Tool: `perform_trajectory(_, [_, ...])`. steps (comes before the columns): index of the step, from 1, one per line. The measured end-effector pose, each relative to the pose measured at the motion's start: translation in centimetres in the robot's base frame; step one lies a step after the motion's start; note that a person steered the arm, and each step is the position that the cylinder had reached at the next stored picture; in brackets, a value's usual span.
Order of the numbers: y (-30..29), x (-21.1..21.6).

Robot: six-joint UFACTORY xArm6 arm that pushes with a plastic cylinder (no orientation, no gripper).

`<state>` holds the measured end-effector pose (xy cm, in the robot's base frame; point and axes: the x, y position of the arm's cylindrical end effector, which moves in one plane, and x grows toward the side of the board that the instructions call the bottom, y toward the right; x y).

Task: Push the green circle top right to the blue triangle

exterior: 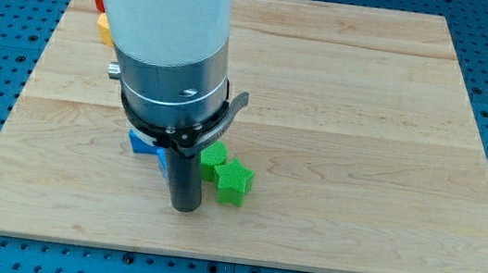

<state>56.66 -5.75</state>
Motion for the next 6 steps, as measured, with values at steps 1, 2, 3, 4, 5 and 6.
perform_trajectory(1, [-0.8,-0.1])
perform_trajectory(2, [3.8,-2.9])
perform_trajectory(3, [0.4,-4.5])
perform_trajectory(4, [-0.8,-5.4])
perform_trajectory(5, [-0.9,-7.8])
perform_trajectory(6, [-6.5,-8.4])
